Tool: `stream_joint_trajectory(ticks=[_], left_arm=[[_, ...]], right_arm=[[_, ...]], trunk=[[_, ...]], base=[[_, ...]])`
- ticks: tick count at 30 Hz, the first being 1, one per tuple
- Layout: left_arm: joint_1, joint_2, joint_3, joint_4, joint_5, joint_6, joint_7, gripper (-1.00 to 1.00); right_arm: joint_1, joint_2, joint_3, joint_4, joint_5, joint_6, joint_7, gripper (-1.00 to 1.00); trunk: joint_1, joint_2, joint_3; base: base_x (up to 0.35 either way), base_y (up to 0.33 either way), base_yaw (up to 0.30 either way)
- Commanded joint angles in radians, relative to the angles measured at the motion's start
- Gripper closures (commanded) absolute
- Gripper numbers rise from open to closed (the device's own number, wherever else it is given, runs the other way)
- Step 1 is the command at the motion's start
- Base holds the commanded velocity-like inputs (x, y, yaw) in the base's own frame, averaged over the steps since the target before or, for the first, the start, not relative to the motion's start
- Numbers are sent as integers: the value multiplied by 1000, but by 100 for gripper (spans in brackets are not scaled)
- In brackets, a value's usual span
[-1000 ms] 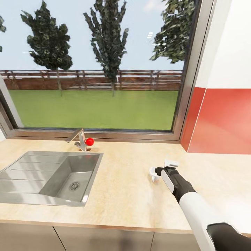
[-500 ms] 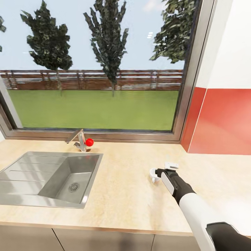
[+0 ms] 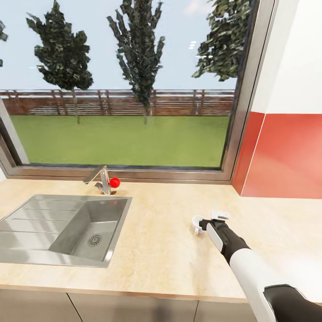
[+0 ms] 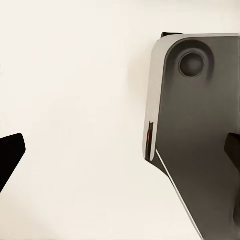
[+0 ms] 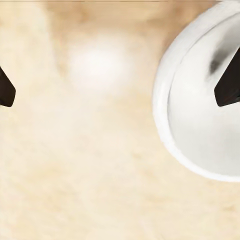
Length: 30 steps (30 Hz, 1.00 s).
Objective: Set up a coffee station on the kitchen countertop: keep the coffee maker on the countertop, move the bottle of coffee from the kitchen shelf to the counter next to the coffee maker, place a paper coffee filter on top of the coffee maker, put the saucer next to the coffee maker with the coffee cup on the saucer, and place the electric kettle next to the coffee maker.
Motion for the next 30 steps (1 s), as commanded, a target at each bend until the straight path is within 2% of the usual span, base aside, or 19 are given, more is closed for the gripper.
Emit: stream_joint_trajectory(ticks=[1, 6, 15, 16, 30], left_arm=[[-1, 0, 7, 2, 0, -5, -5, -100], [-1, 0, 7, 2, 0, -5, -5, -100], [-1, 0, 7, 2, 0, -5, -5, -100], [-1, 0, 7, 2, 0, -6, -5, -100], [-1, 0, 7, 2, 0, -5, -5, -100]], right_arm=[[-1, -1, 8, 3, -10, 4, -9, -100], [-1, 0, 8, 36, -12, -37, -8, -100], [-1, 1, 8, 46, -11, -46, -8, -100], [-1, 1, 8, 47, -11, -47, -8, 100], [-1, 4, 8, 48, -12, -47, -8, 100]], trunk=[[1, -2, -2], [1, -2, -2], [1, -2, -2], [1, -2, -2], [1, -2, -2]], base=[[0, 0, 0], [0, 8, 0], [0, 17, 0], [0, 0, 0], [0, 0, 0]])
